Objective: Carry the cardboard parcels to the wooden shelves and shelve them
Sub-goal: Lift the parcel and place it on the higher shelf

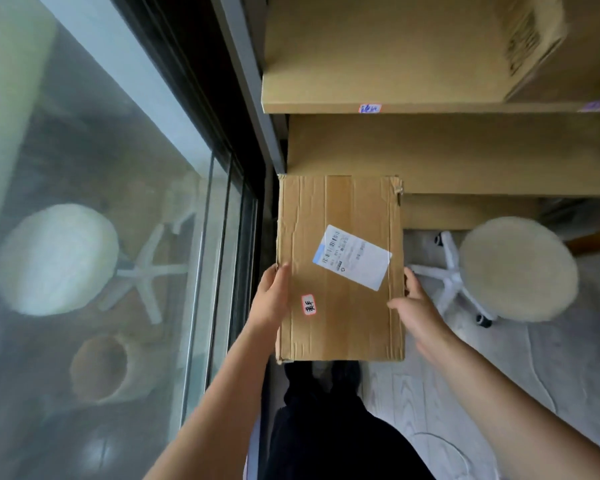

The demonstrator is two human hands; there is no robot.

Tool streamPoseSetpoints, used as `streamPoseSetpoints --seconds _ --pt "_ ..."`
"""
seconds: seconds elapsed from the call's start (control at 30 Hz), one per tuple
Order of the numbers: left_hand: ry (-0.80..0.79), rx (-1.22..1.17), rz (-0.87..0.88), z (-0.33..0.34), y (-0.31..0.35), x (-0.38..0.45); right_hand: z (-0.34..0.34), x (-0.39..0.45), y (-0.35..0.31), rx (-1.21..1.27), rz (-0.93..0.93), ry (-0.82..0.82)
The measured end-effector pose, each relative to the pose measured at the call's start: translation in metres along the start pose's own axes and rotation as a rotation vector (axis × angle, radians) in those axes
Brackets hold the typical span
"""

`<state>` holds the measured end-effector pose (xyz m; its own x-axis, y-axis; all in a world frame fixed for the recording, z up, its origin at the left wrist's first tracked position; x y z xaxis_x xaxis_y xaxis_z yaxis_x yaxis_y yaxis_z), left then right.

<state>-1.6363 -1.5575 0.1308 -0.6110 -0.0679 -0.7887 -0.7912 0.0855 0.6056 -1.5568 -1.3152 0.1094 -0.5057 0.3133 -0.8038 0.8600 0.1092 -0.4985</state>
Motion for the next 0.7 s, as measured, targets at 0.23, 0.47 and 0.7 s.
streamPoseSetpoints --seconds 0.23,0.47,0.7 --pt "-0.068 -0.048 0.150 -0.001 0.063 -0.114 -0.050 -0.109 -0.044 0.077 -0.075 0.056" --pt "-0.143 -0.049 0.253 -0.004 0.112 -0.193 -0.093 -0.189 -0.082 0.177 -0.197 0.123" --pt "-0.210 -0.073 0.381 -0.011 0.162 -0.233 -0.134 -0.233 -0.126 0.276 -0.342 0.193"
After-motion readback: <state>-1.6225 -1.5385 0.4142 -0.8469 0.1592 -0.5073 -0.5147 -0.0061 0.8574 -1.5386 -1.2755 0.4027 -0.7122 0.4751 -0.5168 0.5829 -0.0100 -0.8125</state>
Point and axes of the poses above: each hand's wrist, its own x-axis towards the middle knuckle, its own z-axis out of the palm, y = z × x, the point moved 7 cm from there along x, towards the middle knuckle, and after that the axes turned 9 degrees about -x, right-handed, at the moved point
